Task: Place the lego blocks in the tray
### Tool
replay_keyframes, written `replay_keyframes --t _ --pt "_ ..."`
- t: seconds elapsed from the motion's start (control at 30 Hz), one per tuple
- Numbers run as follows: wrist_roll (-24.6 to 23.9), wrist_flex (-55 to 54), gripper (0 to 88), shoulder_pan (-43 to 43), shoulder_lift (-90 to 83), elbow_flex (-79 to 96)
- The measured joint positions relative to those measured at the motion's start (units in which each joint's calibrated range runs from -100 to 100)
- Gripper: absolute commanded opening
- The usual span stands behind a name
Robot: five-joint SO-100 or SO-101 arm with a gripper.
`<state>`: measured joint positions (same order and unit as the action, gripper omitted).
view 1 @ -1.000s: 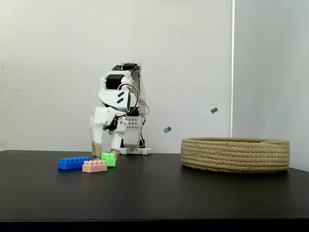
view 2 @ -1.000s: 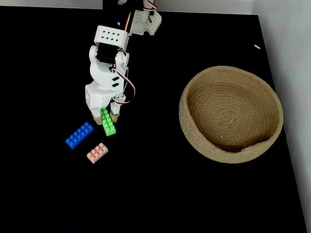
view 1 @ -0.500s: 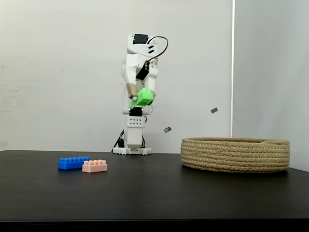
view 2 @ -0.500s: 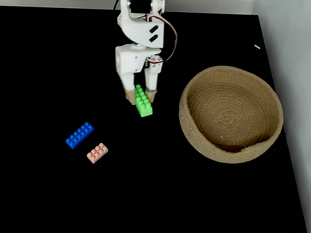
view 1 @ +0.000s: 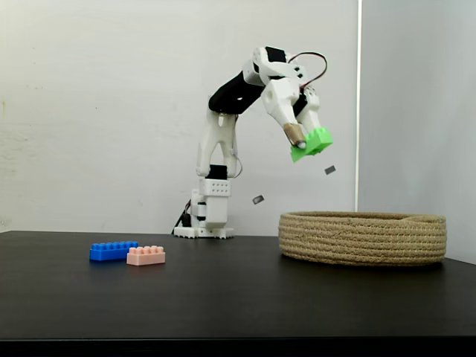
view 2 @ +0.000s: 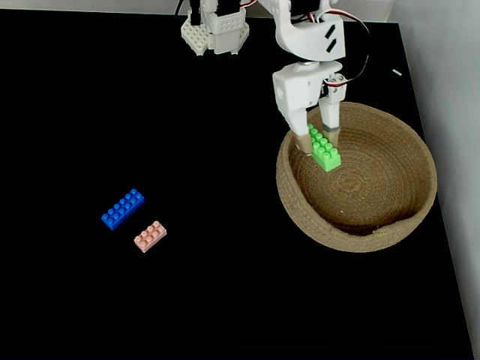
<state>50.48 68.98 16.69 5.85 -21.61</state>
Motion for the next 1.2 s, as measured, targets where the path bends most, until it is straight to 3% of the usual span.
replay_keyframes --t 0.17,0.23,0.3,0.6,0.87,1.2 --pt "-2.05 0.16 0.6 5.29 3.73 0.0" --pt "-2.69 1.14 16.6 7.49 4.75 0.0" --pt "-3.17 2.35 23.1 9.69 5.34 0.0" --pt "-2.15 4.3 33.4 10.1 5.34 0.27" --pt "0.05 2.6 30.1 -0.08 0.85 7.07" --pt "2.93 -2.03 27.7 -25.98 -2.12 10.08"
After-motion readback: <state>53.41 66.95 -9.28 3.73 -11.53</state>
